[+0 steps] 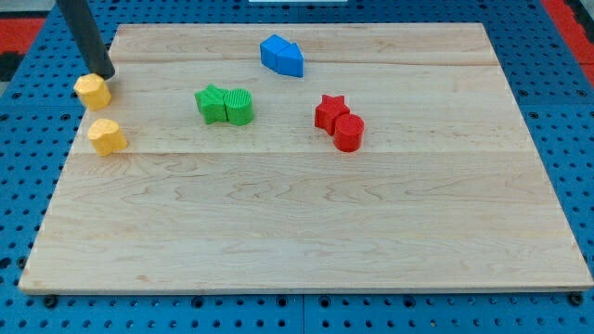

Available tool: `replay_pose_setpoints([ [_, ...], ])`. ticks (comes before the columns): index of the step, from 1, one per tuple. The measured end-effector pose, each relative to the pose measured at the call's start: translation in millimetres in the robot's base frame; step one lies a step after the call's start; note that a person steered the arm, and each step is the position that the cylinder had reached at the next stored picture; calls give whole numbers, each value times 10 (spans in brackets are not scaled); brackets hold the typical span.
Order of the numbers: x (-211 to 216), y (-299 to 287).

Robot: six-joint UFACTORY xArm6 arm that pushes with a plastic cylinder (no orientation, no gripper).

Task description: Place the yellow hexagon towards the bottom right of the yellow heart

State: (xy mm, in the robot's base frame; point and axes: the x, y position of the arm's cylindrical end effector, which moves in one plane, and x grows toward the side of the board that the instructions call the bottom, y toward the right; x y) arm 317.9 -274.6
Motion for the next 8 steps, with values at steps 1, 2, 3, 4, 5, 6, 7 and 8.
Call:
replay_pose_setpoints([
  [1, 294, 1],
  [2, 430, -26],
  [3, 255, -276],
  [4, 267, -302],
  [5, 317, -305],
  [6, 344, -305],
  [7, 579, -277],
  [8, 832, -204],
])
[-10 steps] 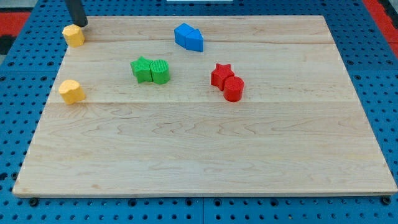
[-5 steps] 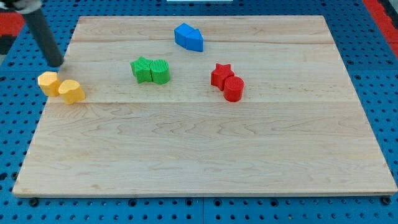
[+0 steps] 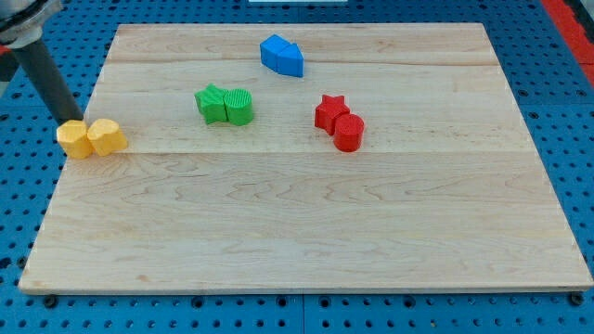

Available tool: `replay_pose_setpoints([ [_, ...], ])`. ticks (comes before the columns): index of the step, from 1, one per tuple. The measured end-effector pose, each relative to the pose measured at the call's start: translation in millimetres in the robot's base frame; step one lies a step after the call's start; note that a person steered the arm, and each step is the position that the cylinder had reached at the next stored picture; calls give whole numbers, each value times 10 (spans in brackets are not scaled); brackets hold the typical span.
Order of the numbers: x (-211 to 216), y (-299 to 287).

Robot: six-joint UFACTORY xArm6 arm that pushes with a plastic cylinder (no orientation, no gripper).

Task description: Place the yellow hexagon towards the bottom right of the yellow heart

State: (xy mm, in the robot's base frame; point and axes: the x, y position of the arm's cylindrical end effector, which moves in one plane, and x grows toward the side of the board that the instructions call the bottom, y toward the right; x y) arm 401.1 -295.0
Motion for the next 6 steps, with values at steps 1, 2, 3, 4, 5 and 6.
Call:
replay_pose_setpoints([
  [1, 0, 29],
  [2, 257, 109],
  [3, 411, 7],
  [4, 425, -87],
  [5, 786, 135],
  [6, 1020, 151],
])
